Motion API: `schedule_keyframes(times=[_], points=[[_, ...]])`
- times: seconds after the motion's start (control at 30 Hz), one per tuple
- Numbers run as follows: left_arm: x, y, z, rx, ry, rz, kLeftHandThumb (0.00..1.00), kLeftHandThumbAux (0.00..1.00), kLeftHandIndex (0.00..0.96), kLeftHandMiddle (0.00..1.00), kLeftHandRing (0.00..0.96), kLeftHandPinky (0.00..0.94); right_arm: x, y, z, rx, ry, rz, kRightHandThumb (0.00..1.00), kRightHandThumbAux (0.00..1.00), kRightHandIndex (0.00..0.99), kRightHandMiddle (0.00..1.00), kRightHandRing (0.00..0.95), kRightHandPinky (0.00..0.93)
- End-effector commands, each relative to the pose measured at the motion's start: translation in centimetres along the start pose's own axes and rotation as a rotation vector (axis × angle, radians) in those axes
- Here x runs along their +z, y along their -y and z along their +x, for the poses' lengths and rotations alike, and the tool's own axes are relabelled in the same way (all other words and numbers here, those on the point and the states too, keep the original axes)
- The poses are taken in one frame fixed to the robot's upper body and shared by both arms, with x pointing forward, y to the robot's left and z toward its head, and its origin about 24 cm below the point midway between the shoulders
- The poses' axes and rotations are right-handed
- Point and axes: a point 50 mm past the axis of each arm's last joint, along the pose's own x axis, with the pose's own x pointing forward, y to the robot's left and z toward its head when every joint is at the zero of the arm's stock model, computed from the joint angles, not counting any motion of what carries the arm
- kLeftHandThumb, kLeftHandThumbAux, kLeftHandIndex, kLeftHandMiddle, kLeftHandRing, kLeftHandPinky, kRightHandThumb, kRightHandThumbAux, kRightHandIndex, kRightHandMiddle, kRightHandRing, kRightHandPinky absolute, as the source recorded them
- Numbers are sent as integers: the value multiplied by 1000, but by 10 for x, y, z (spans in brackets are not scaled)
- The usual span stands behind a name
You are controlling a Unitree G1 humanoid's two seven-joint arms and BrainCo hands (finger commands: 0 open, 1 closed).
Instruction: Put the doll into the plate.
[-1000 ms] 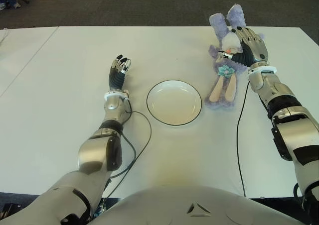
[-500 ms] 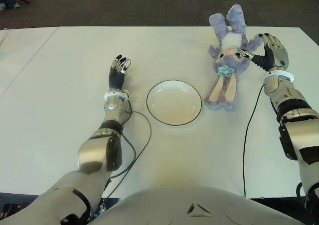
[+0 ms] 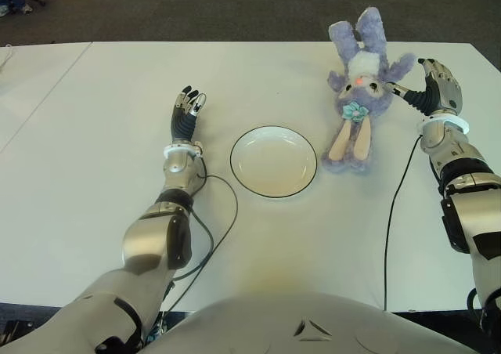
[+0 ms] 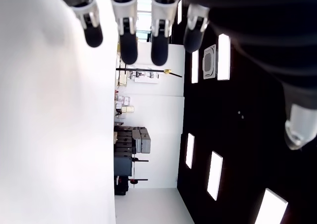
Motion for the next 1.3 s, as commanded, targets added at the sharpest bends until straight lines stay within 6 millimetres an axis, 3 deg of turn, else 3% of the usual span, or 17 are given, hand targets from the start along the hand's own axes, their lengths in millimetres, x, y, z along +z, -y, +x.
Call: schedule_keyframes(times=[0.03,0.43,1.3], points=[[-91,-9,-71,31,-435,-18,0,483,110,157,138,132,-14,-26,-19,78,-78,18,160,317,0,0,0,0],[-91,-9,-71,33,-432,-12,0,473,109,162,143,101,-10,-55,-36,151,-118,96,185,398,0,0,0,0],[-91,-10,-70,37,-437,-10,0,468,129,178,150,99,19,-50,-22,131,-13,82,266,413,0,0,0,0]])
